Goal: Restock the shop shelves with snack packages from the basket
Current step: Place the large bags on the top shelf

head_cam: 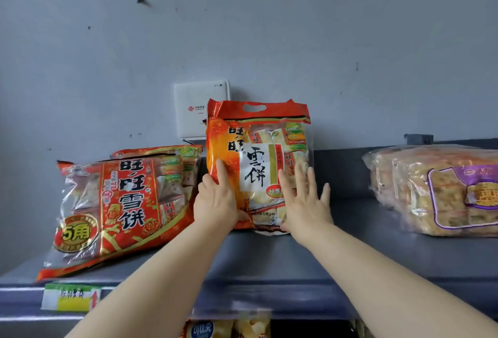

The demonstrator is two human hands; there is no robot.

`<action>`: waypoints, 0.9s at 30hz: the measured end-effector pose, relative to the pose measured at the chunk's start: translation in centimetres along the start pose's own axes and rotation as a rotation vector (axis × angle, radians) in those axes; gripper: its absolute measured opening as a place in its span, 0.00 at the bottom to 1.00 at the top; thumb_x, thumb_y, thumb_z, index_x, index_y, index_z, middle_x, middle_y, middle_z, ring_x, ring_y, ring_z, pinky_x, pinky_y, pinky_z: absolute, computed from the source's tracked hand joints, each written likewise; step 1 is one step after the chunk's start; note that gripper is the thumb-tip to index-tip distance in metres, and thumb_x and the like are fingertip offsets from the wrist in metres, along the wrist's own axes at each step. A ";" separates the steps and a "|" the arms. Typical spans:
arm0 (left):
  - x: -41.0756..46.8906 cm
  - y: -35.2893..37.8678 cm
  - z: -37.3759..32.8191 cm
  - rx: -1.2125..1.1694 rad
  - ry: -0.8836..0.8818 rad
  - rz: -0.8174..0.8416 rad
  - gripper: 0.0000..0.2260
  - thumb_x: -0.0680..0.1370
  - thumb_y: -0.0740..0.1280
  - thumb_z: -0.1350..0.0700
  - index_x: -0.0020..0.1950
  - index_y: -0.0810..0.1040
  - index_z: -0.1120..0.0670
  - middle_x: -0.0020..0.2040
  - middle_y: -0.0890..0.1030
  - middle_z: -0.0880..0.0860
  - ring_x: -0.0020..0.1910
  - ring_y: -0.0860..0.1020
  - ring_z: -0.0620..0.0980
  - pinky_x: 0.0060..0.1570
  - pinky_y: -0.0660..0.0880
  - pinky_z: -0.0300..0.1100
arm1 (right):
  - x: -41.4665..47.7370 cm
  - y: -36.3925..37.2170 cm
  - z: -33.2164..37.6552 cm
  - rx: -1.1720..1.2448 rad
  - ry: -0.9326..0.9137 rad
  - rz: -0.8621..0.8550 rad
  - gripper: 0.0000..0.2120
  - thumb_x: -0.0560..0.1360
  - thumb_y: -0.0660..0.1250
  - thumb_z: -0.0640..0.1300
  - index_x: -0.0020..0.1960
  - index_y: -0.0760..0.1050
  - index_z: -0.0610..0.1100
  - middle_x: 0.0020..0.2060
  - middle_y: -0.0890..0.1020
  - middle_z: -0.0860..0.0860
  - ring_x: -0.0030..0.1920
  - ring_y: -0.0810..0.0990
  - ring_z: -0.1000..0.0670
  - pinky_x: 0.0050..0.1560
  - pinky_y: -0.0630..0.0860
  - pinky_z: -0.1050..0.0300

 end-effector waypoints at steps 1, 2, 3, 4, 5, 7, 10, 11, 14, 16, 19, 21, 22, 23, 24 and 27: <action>0.5 0.4 -0.1 0.010 -0.002 -0.016 0.62 0.65 0.79 0.41 0.79 0.34 0.55 0.69 0.62 0.61 0.67 0.67 0.59 0.63 0.70 0.50 | 0.5 0.1 0.2 -0.001 0.011 0.009 0.52 0.78 0.66 0.49 0.73 0.21 0.49 0.73 0.25 0.40 0.75 0.31 0.35 0.74 0.45 0.32; 0.9 0.8 -0.1 0.009 -0.004 -0.031 0.62 0.66 0.78 0.41 0.78 0.33 0.55 0.70 0.61 0.60 0.67 0.67 0.59 0.64 0.70 0.50 | 0.8 0.2 0.3 -0.005 0.020 0.013 0.51 0.79 0.65 0.46 0.74 0.22 0.48 0.74 0.27 0.40 0.76 0.32 0.35 0.74 0.47 0.32; 1.3 1.1 0.0 0.001 -0.003 -0.046 0.61 0.67 0.78 0.41 0.78 0.33 0.55 0.70 0.61 0.60 0.67 0.68 0.59 0.64 0.70 0.49 | 1.1 0.2 0.5 -0.008 0.024 0.011 0.50 0.79 0.65 0.46 0.74 0.22 0.48 0.75 0.29 0.39 0.76 0.34 0.34 0.74 0.49 0.33; 1.5 1.3 0.1 -0.007 0.003 -0.057 0.61 0.67 0.78 0.41 0.78 0.33 0.55 0.69 0.61 0.60 0.67 0.68 0.59 0.64 0.70 0.49 | 1.3 0.2 0.6 -0.006 0.027 0.010 0.51 0.78 0.66 0.46 0.74 0.23 0.48 0.75 0.29 0.39 0.76 0.34 0.34 0.74 0.50 0.33; 1.7 1.4 0.3 -0.009 0.012 -0.061 0.61 0.67 0.78 0.40 0.78 0.33 0.55 0.69 0.61 0.60 0.67 0.69 0.59 0.64 0.69 0.50 | 1.4 0.2 0.7 0.001 0.030 0.013 0.51 0.78 0.66 0.46 0.75 0.23 0.48 0.75 0.30 0.39 0.76 0.35 0.34 0.74 0.50 0.33; 1.5 1.4 0.6 -0.020 0.033 -0.061 0.61 0.66 0.77 0.38 0.78 0.34 0.55 0.71 0.61 0.60 0.68 0.68 0.60 0.66 0.69 0.51 | 1.1 0.4 0.7 0.032 0.029 0.025 0.51 0.77 0.67 0.47 0.76 0.26 0.49 0.76 0.31 0.40 0.76 0.34 0.34 0.73 0.48 0.33; 0.7 1.4 0.9 -0.060 0.042 -0.044 0.61 0.66 0.77 0.38 0.79 0.35 0.55 0.76 0.55 0.63 0.74 0.62 0.62 0.71 0.64 0.52 | 0.4 0.6 0.9 0.052 0.009 0.046 0.48 0.77 0.66 0.48 0.78 0.30 0.50 0.76 0.31 0.42 0.76 0.32 0.36 0.73 0.44 0.33; 0.5 1.3 0.9 -0.069 0.038 -0.029 0.60 0.67 0.77 0.39 0.79 0.34 0.54 0.77 0.52 0.64 0.76 0.59 0.63 0.73 0.62 0.53 | 0.2 0.5 1.0 0.052 -0.007 0.047 0.47 0.78 0.66 0.48 0.78 0.31 0.50 0.76 0.31 0.43 0.76 0.32 0.36 0.74 0.44 0.33; -0.4 1.0 0.9 -0.041 0.028 0.024 0.56 0.71 0.75 0.43 0.79 0.33 0.54 0.79 0.43 0.65 0.78 0.50 0.63 0.76 0.55 0.53 | -0.7 0.5 1.6 0.086 -0.060 0.090 0.43 0.78 0.65 0.47 0.79 0.36 0.53 0.77 0.33 0.44 0.77 0.34 0.38 0.74 0.45 0.34; -0.9 0.7 1.1 0.007 0.031 0.045 0.54 0.72 0.75 0.45 0.79 0.35 0.54 0.78 0.42 0.66 0.78 0.49 0.63 0.76 0.54 0.53 | -1.2 0.4 1.8 0.119 -0.105 0.136 0.40 0.79 0.64 0.48 0.79 0.38 0.55 0.78 0.35 0.46 0.78 0.38 0.39 0.75 0.50 0.35; -1.4 0.5 1.8 0.087 0.023 0.041 0.52 0.72 0.74 0.43 0.80 0.37 0.51 0.79 0.47 0.63 0.78 0.54 0.62 0.75 0.57 0.55 | -1.8 0.1 1.6 0.178 -0.166 0.201 0.37 0.80 0.61 0.50 0.79 0.40 0.57 0.78 0.34 0.48 0.78 0.39 0.41 0.75 0.51 0.35; -1.5 0.4 1.9 0.084 -0.002 0.046 0.52 0.72 0.74 0.42 0.80 0.38 0.50 0.80 0.48 0.61 0.78 0.54 0.61 0.75 0.57 0.56 | -2.2 -0.3 1.3 0.186 -0.189 0.216 0.36 0.81 0.61 0.50 0.79 0.41 0.58 0.78 0.34 0.49 0.78 0.38 0.42 0.75 0.48 0.35; -1.6 0.4 1.9 0.074 -0.013 0.050 0.52 0.72 0.74 0.43 0.80 0.38 0.50 0.80 0.48 0.60 0.78 0.53 0.60 0.75 0.55 0.56 | -2.4 -0.5 1.2 0.182 -0.198 0.207 0.36 0.81 0.61 0.50 0.80 0.42 0.57 0.78 0.35 0.49 0.78 0.37 0.42 0.75 0.47 0.35; -1.7 0.3 1.7 0.065 -0.021 0.049 0.51 0.73 0.74 0.43 0.80 0.38 0.50 0.80 0.48 0.59 0.79 0.52 0.60 0.75 0.54 0.56 | -2.6 -0.7 1.1 0.182 -0.206 0.193 0.35 0.81 0.61 0.50 0.80 0.43 0.56 0.78 0.35 0.48 0.78 0.37 0.42 0.75 0.46 0.36; -1.8 0.2 1.6 0.055 -0.031 0.043 0.51 0.74 0.73 0.44 0.80 0.38 0.50 0.80 0.47 0.59 0.79 0.50 0.60 0.75 0.53 0.56 | -2.7 -1.0 1.1 0.187 -0.218 0.179 0.34 0.81 0.61 0.50 0.80 0.45 0.56 0.79 0.36 0.48 0.78 0.37 0.42 0.75 0.46 0.36; -2.6 -0.7 1.7 0.016 -0.084 0.002 0.45 0.78 0.70 0.49 0.80 0.38 0.53 0.81 0.45 0.58 0.80 0.47 0.58 0.77 0.50 0.56 | -3.0 -1.8 2.1 0.214 -0.273 0.158 0.33 0.81 0.61 0.50 0.79 0.48 0.53 0.79 0.39 0.47 0.78 0.38 0.42 0.75 0.47 0.37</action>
Point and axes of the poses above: each hand's wrist, its own x-axis towards the middle knuckle, its own y-axis out of the palm, z = x × y, the point moved 3 cm from there along x, towards the middle knuckle
